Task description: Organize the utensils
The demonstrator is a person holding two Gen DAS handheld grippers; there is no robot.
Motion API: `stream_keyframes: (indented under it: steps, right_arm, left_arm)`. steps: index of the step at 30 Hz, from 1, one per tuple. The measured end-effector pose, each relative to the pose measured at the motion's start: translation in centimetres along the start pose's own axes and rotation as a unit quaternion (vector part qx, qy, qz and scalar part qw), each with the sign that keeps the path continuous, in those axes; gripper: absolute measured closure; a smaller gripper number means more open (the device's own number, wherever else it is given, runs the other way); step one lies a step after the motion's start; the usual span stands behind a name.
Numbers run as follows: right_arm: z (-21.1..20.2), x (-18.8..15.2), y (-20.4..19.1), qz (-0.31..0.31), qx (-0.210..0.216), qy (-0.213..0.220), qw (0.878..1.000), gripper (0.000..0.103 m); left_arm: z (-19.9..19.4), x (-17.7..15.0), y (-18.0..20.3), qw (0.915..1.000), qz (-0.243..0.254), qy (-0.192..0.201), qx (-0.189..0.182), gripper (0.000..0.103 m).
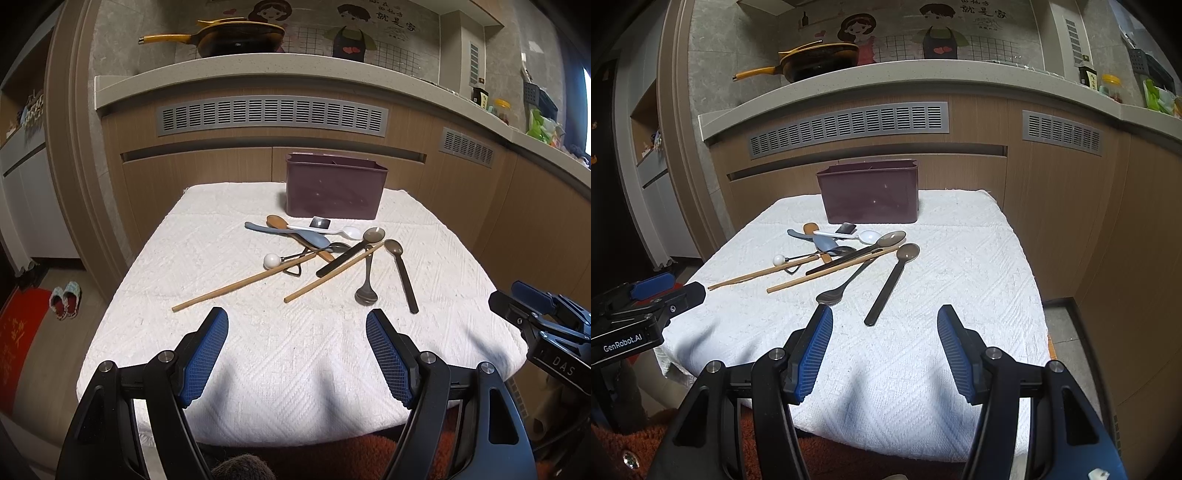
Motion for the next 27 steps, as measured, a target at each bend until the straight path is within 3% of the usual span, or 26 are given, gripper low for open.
stream_keyframes:
  steps: [18, 27]
  right_arm:
    - [0.0, 0.0, 0.0, 0.0, 0.001, -0.001, 1.0, 0.048]
    - [3.1, 2.3, 0.1, -0.028, 0.003, -0.02, 0.999, 0.048]
  left_arm:
    - [0.6, -0.3, 0.0, 0.9999, 0.006, -0.006, 0.005, 0.026]
    - [4.0, 2.5, -2.2, 0.9991, 0.021, 0.001, -0.036, 0.026]
Point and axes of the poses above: each gripper's, at about its wrist camera, not at the fingertips, and z roughly the way its jaws point, y to its right, x to its top, the point moved 2 cm from there along z, roughly the way its jaws point, and after that the axes turned 1 degree about -x, right-handed, at the moved point
